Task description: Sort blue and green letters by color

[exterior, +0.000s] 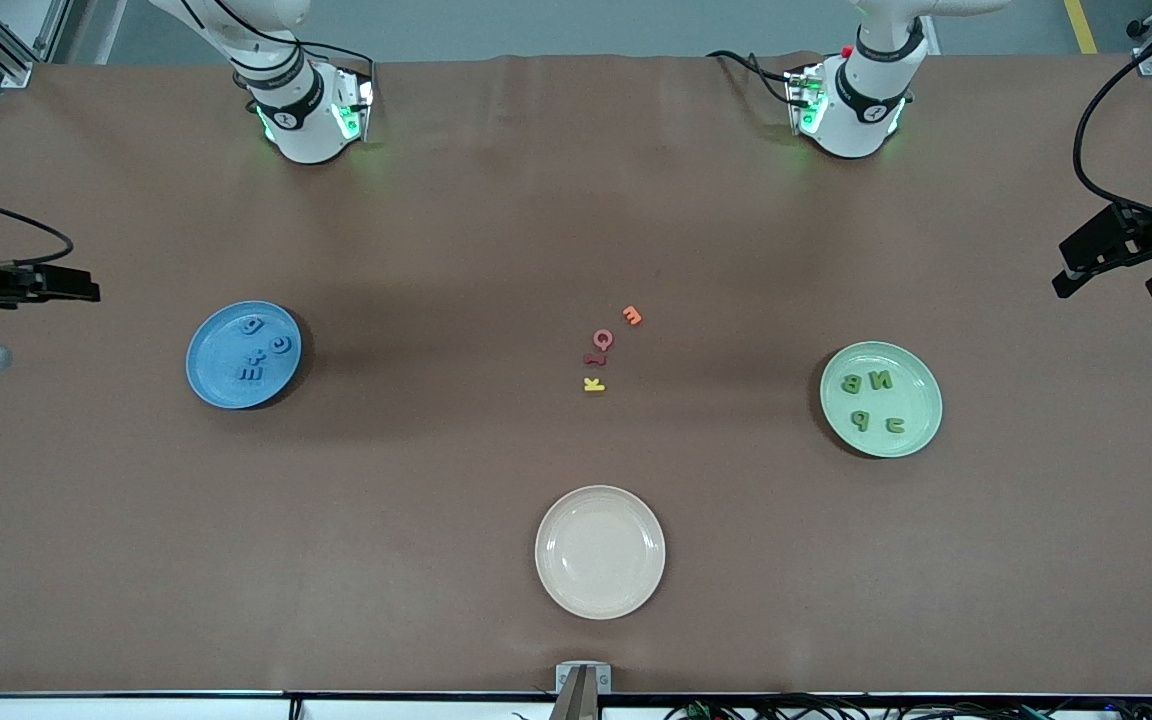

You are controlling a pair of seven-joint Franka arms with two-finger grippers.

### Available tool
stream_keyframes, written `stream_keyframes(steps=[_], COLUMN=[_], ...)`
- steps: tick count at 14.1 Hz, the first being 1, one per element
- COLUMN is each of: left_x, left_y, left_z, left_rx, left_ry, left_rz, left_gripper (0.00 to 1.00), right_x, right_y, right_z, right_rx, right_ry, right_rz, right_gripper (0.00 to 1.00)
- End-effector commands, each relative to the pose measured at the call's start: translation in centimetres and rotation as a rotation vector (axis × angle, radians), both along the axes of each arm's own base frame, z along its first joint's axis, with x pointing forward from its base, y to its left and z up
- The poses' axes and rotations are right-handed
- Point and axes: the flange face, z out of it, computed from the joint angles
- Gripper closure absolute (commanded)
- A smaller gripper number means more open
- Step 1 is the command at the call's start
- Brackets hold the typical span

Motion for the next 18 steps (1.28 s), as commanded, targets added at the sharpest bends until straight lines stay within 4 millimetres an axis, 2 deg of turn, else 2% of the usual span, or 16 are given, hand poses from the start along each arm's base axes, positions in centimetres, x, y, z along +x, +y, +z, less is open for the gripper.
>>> stream_keyframes(steps=[1,6,7,9,12,15,18], left_x=[-0.4,-0.4,-0.4,-0.4,-0.4,-0.4,-0.4], left_y=[-0.1,0.0,0.0,0.0,0.0,0.0,0.0], left_z=[0.7,0.7,0.7,0.7,0.7,0.7,0.7], left_rx=[0.018,0.020,0.020,0.020,0.020,0.022,0.020], left_ry=[0.000,0.000,0.000,0.000,0.000,0.000,0.000], left_rz=[-0.001,-0.001,-0.001,-0.001,-0.001,-0.001,-0.001], left_gripper=[0.00,0.00,0.00,0.00,0.00,0.00,0.00], right_x=[0.5,0.6,0.4,-0.7,-2.5,-5.3,-7.9], right_y=[0.0,1.7,1.9,2.3,2.4,2.7,1.8], right_z=[1.3,1.7,2.3,4.0,4.1,4.0,4.5], right_rx=[0.002,0.021,0.021,0.027,0.043,0.020,0.027], right_ry=[-0.020,-0.037,-0.044,-0.061,-0.063,-0.105,-0.142], right_rz=[-0.002,0.026,0.029,0.034,0.025,0.033,0.058], right_gripper=[0.00,0.00,0.00,0.00,0.00,0.00,0.00])
